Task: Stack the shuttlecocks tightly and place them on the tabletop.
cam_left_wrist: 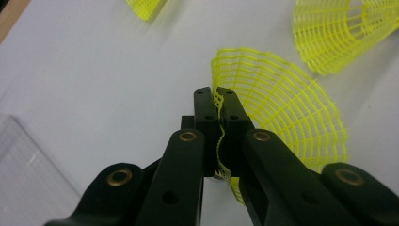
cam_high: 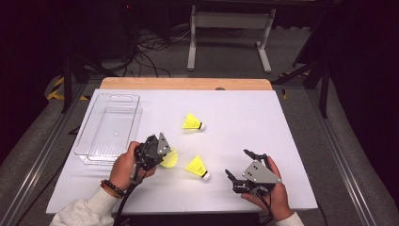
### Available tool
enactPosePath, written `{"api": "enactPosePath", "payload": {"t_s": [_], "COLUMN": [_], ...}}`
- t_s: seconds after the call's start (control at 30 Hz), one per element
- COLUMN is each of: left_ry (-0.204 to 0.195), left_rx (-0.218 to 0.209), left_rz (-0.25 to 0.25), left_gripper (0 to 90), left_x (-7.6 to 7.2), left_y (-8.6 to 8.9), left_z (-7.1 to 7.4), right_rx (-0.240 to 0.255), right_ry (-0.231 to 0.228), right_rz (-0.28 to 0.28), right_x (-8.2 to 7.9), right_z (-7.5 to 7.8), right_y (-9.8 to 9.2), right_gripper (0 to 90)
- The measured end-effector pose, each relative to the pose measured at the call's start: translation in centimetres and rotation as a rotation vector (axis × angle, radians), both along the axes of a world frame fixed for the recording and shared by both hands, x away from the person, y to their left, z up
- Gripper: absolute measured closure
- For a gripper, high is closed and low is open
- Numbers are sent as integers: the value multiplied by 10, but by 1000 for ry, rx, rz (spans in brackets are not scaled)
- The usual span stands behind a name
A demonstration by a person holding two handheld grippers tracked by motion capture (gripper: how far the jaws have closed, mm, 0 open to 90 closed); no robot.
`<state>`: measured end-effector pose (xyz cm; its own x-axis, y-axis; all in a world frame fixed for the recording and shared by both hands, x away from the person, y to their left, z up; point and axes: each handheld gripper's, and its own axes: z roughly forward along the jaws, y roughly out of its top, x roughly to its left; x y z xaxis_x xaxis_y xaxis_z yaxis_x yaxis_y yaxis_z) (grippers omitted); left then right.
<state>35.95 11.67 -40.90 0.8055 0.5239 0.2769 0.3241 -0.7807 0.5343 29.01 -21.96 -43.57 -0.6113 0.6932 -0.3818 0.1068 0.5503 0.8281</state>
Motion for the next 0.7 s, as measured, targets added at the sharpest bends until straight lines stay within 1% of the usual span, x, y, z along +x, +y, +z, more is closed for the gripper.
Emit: {"api": "enactPosePath", "payload": {"t_s": [0.03,0.1,0.13,0.17,0.2,0.23,0.27,0.33,0.37,0.4,0.43,0.47,0.5,0.53,0.57,0.7], "left_ry": [14,37,66,85,93,93,82,84,83,81,88,86,86,79,81,88], "left_rx": [17,65,86,105,123,123,127,122,107,96,93,96,96,94,91,75], "left_rz": [-7,-10,-11,-15,-10,-10,-11,-11,-14,-25,-36,-47,-47,-44,-54,-51], "left_gripper": [890,890,890,889,889,888,887,882,874,863,857,832,820,805,805,769], "left_x": [-2,-2,-2,-2,-1,-1,0,1,2,2,2,2,2,3,4,4], "left_y": [5,11,12,13,13,13,13,11,9,7,5,3,3,-3,-4,-11], "left_z": [2,2,1,-1,-4,-4,-6,-6,-6,-7,-8,-9,-9,-12,-13,-16], "right_rx": [0,-3,-5,-7,-12,-13,-14,-17,-17,-17,-19,-18,-18,-21,-22,-23], "right_ry": [1,3,4,7,8,9,9,11,11,12,13,16,16,16,15,17], "right_rz": [1,2,3,5,6,7,7,8,8,8,8,8,8,10,11,14], "right_x": [0,0,1,1,1,0,0,1,1,1,1,1,1,1,1,1], "right_z": [0,0,0,-1,-1,-1,-1,-1,-1,-1,-2,-2,-2,-2,-2,-2], "right_y": [0,0,1,1,2,2,2,2,2,2,2,2,2,2,2,2], "right_gripper": [150,150,149,150,149,149,149,149,149,149,149,149,149,149,149,149]}}
